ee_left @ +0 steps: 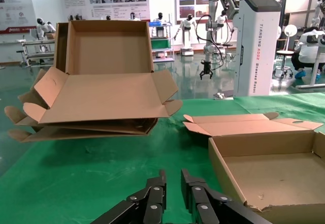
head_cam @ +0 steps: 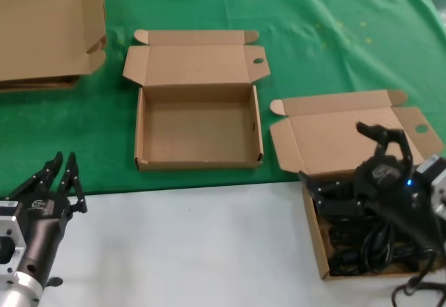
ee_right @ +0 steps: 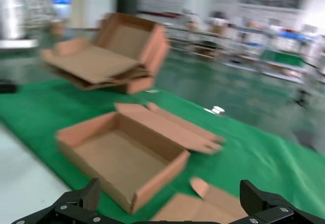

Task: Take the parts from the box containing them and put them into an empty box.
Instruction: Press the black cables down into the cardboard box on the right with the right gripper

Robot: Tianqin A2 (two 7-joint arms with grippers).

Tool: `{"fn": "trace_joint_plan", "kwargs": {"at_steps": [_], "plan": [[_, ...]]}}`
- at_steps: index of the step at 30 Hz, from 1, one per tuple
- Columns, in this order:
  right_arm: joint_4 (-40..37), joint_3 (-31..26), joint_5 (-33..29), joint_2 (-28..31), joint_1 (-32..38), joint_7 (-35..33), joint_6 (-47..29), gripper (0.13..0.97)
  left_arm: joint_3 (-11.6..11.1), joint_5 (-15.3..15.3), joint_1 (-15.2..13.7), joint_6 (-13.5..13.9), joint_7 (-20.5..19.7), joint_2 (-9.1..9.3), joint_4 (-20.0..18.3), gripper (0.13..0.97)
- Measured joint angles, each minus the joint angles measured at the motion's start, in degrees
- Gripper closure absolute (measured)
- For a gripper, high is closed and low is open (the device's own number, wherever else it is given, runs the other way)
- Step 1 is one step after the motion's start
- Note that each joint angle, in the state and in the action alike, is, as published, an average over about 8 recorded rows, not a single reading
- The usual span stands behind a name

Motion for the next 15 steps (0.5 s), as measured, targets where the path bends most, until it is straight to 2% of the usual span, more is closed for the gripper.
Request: {"fn": "trace_joint_plan", "kwargs": {"at_steps": [8,15], "plan": [[-1.8,-2.1,0.8,8.0,10.0,-4.4,-17.6,0.129,0.0,0.0,0.0,0.0,0.0,0.0,0.0,0.888],[-9.7,-6.6,-0.5,10.4,22.9,-14.5,-34.5,0.129,0.0,0.0,0.0,0.0,0.0,0.0,0.0,0.921]]}}
